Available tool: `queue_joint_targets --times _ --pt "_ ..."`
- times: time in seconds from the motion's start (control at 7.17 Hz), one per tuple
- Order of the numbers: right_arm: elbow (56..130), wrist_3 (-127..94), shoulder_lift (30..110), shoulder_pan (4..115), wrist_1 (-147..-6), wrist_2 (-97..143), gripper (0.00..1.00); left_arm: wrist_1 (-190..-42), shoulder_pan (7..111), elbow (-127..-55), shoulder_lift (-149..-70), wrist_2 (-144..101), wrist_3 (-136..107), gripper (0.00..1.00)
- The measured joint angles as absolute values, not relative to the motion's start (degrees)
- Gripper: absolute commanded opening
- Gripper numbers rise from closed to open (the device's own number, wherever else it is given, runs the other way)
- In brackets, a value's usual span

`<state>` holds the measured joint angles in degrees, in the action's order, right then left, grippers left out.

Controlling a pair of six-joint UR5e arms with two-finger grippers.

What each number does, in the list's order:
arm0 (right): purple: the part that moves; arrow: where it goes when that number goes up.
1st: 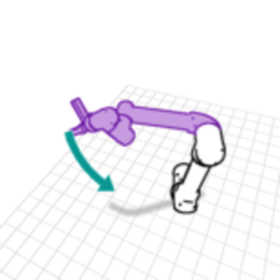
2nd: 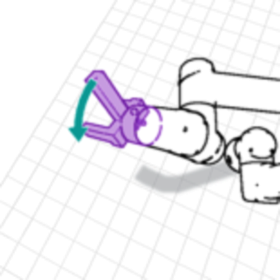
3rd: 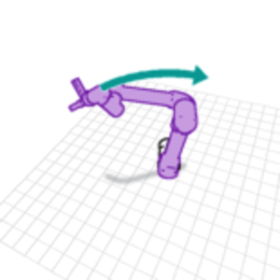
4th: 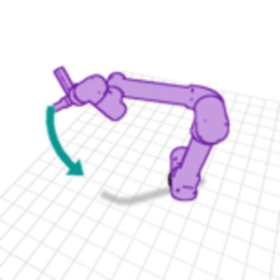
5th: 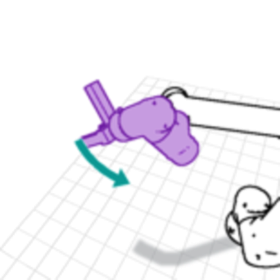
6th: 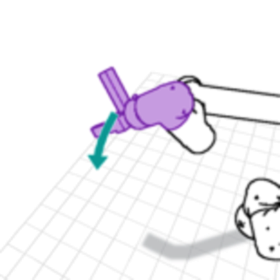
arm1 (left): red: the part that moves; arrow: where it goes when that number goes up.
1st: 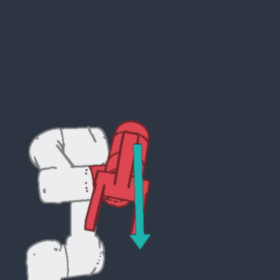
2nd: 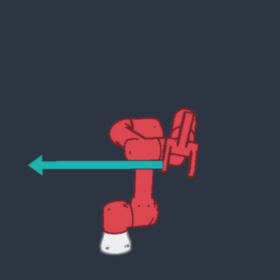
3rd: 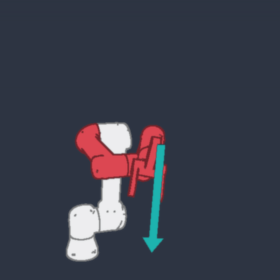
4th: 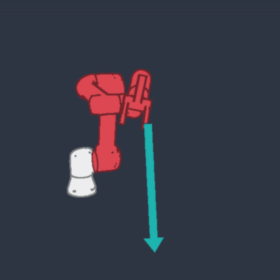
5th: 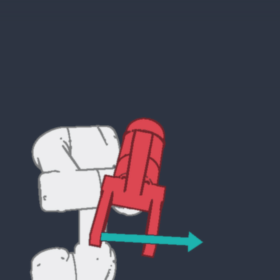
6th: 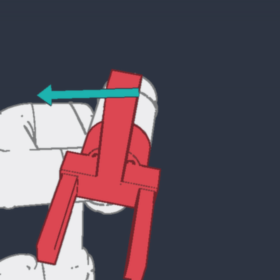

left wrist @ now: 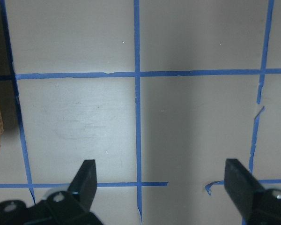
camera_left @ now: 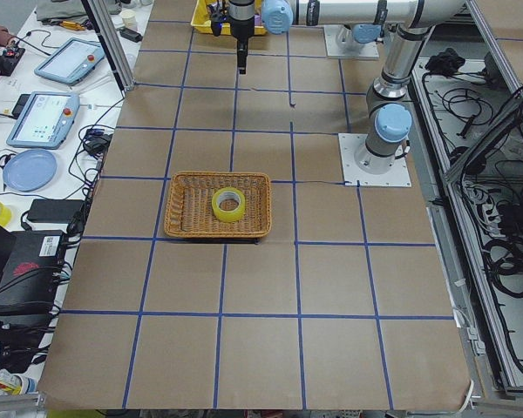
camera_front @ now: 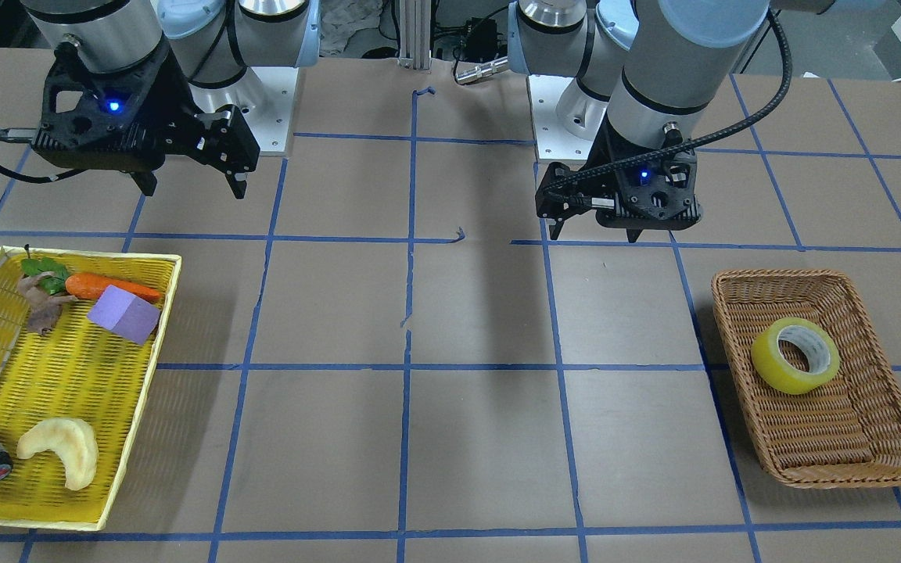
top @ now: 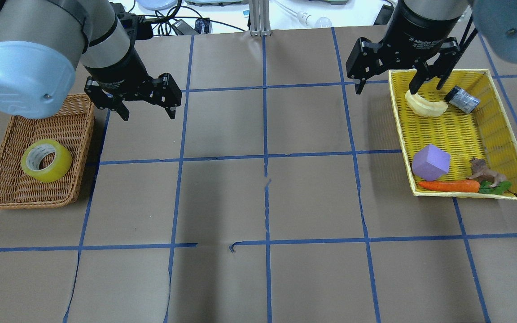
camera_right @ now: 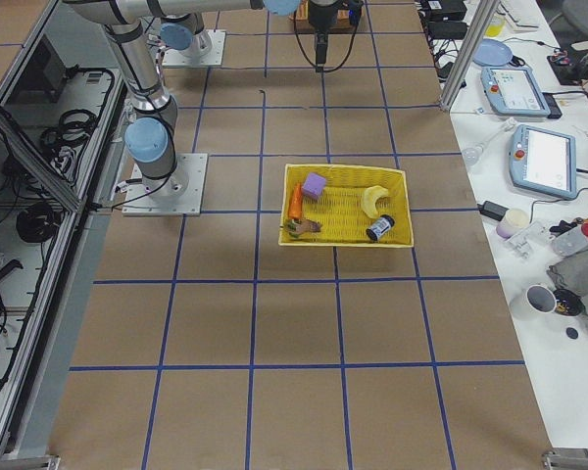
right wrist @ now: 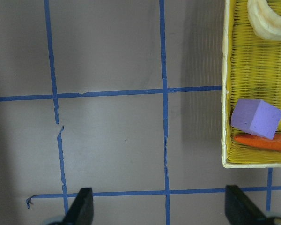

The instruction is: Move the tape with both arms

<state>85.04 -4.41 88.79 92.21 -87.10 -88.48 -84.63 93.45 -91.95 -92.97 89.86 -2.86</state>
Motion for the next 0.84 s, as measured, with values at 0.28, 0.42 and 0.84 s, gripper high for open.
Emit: queue_joint_targets --times 0.28,0.42,0.84 --pt "85.07 -4.40 88.85 92.20 -87.10 -88.50 1.00 -84.64 93.46 -91.99 -92.99 89.80 -2.76 0.96" --pt "85.07 -4.40 88.88 92.20 -87.10 -88.50 1.00 -84.64 93.44 -92.01 -92.98 89.79 -2.66 0.96" --pt "85.15 -4.39 88.87 92.25 -87.10 -88.43 1.00 -84.64 93.43 -92.09 -92.91 89.82 -2.29 0.98"
